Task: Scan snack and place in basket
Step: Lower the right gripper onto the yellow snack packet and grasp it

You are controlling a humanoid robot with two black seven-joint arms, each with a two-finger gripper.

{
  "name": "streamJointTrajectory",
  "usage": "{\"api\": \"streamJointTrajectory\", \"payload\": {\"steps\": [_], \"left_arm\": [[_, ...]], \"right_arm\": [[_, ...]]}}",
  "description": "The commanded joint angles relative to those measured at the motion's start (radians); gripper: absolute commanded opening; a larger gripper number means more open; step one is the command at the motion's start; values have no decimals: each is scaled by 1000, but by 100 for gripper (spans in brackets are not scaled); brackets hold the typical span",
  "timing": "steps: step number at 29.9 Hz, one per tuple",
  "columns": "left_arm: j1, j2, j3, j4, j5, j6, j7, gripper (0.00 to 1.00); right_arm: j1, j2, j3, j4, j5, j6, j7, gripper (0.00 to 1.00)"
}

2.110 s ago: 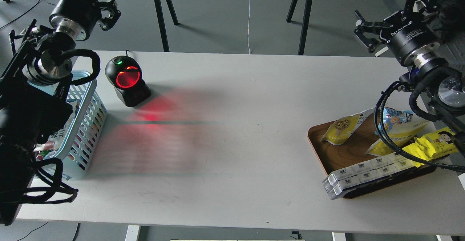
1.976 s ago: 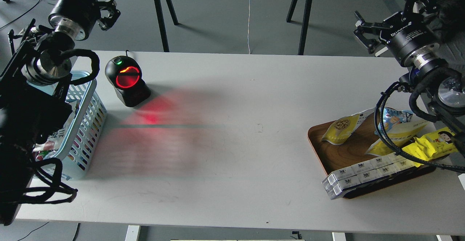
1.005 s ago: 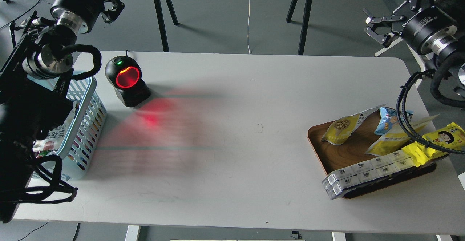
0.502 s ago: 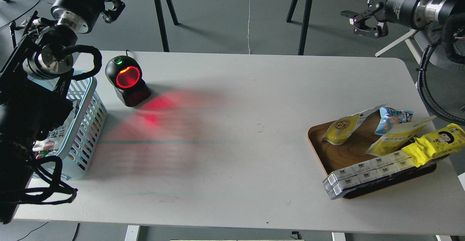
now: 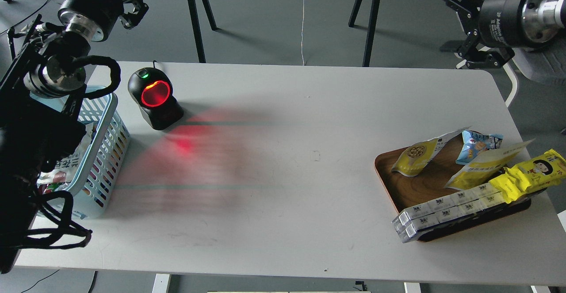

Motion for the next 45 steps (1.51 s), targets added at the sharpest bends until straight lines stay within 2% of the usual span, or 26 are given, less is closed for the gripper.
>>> {"api": "streamJointTrajectory", "payload": {"steps": [1,7,10,13,17,25,41,43,45], "left_arm": [[0,4,0,0,0,0,0,100],[-1,4,-2,-1,0,5,0,100],[-3,6,-2,-1,0,5,0,100],[-1,12,-2,-1,0,3,0,100],[-1,12,-2,-1,0,3,-1,100],[-1,12,0,-1,0,3,0,100],[0,9,1,-1,0,5,0,100],[2,7,1,0,0,5,0,100],[2,7,1,0,0,5,0,100]], "right_arm": [[13,94,-54,7,-3,-35,-3,99],[4,212,-83,8,-3,-104,-3,99],[-11,230,-89,7,-3,-107,-1,98],[-36,218,-89,7,-1,-112,-1,96],[-119,171,-81,7,9,-167,-1,95],[-186,51,-80,8,28,-161,-4,96],[-421,49,52,7,31,-209,-1,93],[-442,42,74,7,31,-210,-1,89],[-467,40,87,7,31,-210,-3,74]]}}
